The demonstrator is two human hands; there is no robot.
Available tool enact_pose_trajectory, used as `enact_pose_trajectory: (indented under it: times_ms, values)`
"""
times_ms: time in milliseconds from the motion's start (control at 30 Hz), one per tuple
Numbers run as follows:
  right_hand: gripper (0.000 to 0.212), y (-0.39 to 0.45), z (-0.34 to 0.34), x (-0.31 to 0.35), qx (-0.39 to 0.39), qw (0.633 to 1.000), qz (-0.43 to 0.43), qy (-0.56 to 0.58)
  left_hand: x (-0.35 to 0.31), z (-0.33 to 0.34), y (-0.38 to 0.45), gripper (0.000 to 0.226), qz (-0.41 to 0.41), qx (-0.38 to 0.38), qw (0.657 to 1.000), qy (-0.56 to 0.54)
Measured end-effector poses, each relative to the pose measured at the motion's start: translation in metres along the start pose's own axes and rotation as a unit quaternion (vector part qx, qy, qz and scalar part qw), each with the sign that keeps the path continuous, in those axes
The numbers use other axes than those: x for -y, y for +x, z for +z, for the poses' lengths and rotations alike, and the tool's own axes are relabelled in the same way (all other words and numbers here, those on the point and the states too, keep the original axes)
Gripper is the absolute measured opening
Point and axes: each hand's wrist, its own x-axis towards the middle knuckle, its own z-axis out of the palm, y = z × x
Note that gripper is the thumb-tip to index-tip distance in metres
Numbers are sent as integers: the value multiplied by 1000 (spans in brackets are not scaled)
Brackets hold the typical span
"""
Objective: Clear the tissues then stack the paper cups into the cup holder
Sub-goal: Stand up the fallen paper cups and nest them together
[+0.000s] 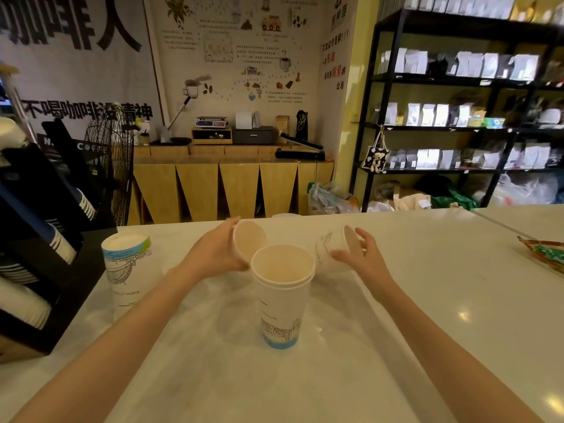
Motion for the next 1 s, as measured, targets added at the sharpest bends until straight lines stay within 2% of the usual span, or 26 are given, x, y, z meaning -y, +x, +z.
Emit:
enact_pose_trajectory:
  times_ms: [67, 133, 267, 333, 400, 467, 600, 733, 867, 1000]
  values:
    - [78, 0, -10, 20, -14, 999, -33, 36, -20, -17, 0, 90, -8, -65, 990, -123]
    - [65, -1, -20, 41, -18, 994, -62, 83, -40, -38, -2, 82, 7, -105, 975, -197]
    - [35, -2, -39, 94, 12, 975, -126, 185, -81, -76, -10, 74, 25, -157, 926, -342]
    - [28, -5, -47, 120, 22, 960, -158, 230, -97, -89, -17, 71, 34, -164, 902, -399]
    - [28, -8, -52, 144, 30, 946, -180, 267, -108, -95, -23, 71, 39, -150, 897, -413]
    - [32, -12, -55, 163, 46, 930, -195, 309, -115, -93, -30, 73, 37, -118, 908, -401]
    - [12, -18, -52, 184, 64, 911, -190, 361, -118, -74, -41, 78, 14, -71, 922, -381]
    - [25, -18, -46, 191, 118, 922, -193, 315, -115, -60, -47, 82, -11, -44, 933, -358]
    - [30, -19, -38, 197, 141, 952, -213, 168, -111, -47, -53, 86, -28, -30, 942, -334]
    - [74, -23, -27, 207, 153, 966, -208, -29, -104, -33, -58, 85, -27, -15, 938, -345]
